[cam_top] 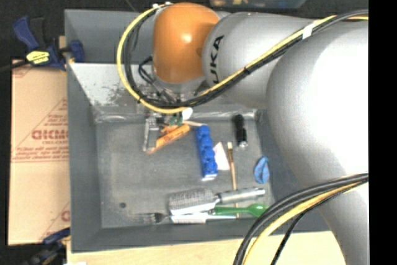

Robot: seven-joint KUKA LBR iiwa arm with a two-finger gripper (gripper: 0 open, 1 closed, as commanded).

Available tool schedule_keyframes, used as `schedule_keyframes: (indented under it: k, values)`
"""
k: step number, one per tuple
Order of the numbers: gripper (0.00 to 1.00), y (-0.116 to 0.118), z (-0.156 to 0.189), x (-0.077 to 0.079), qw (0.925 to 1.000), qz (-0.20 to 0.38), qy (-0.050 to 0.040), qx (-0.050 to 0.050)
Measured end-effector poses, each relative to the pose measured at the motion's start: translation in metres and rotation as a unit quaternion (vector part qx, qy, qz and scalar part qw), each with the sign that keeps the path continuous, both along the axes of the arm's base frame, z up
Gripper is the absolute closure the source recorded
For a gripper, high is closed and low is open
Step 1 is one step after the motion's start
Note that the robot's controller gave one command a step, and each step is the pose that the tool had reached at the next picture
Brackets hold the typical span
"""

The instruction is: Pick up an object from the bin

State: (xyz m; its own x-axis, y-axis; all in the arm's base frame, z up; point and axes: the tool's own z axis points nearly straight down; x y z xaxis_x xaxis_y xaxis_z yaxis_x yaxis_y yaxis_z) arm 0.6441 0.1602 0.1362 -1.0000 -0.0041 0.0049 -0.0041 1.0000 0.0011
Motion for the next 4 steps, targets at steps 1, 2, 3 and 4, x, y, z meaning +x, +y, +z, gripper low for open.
schedule_keyframes:
  k: [1,2,3,4]
  values:
    - [0.0,-0.001,0.005,0.002,1.0,-0.002,-0.0041,0.001]
    - [0.0,-0.055,-0.064,0.011,0.991,-0.134,-0.0013,0.001]
    - [0.0,-0.074,-0.063,0.009,1.0,-0.003,-0.0089,0.002]
    - [0.0,-0.109,-0.063,0.012,0.9993,-0.036,-0.0056,0.003]
